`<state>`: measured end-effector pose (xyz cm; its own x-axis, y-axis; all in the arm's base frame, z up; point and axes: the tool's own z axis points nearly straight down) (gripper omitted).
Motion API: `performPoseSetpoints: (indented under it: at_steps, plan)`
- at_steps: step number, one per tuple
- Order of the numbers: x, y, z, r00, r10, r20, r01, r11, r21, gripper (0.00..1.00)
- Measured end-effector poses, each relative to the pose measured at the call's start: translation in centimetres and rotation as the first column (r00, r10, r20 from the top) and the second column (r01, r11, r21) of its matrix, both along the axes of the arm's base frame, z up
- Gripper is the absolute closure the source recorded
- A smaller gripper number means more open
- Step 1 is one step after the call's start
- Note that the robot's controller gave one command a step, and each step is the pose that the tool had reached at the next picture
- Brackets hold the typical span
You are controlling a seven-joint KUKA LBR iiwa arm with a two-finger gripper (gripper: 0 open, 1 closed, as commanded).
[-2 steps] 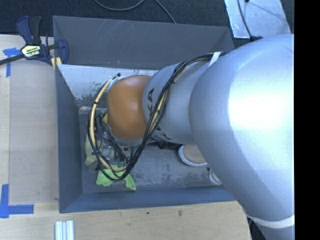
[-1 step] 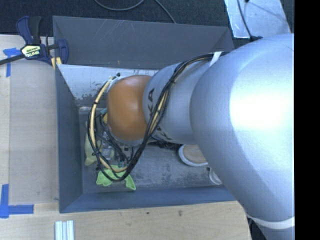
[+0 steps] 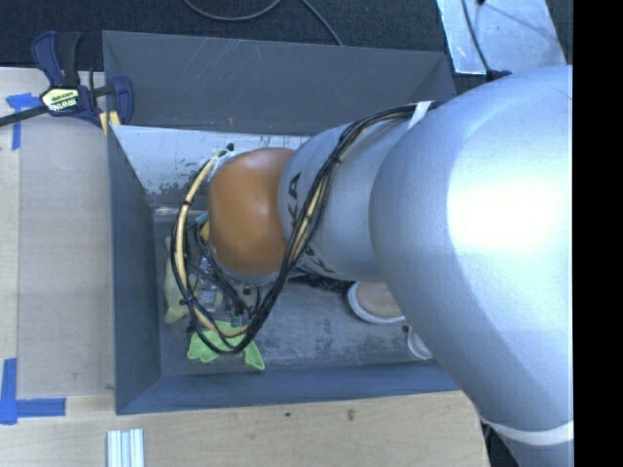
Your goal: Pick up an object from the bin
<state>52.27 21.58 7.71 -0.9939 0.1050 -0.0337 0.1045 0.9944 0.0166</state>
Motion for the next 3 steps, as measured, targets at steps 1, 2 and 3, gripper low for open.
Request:
performPoseSetpoints:
  at_steps: [1,2,3]
  plan:
    - [-0.1,0.1,-0.1,1.0,0.031,0.005,-0.031,1.0,-0.002,1.0]
    - [-0.2,0.2,-0.1,0.994,0.107,0.008,-0.107,0.994,-0.004,1.0]
    - [-1.2,0.4,-0.2,0.983,0.182,0.022,-0.182,0.983,-0.006,1.0]
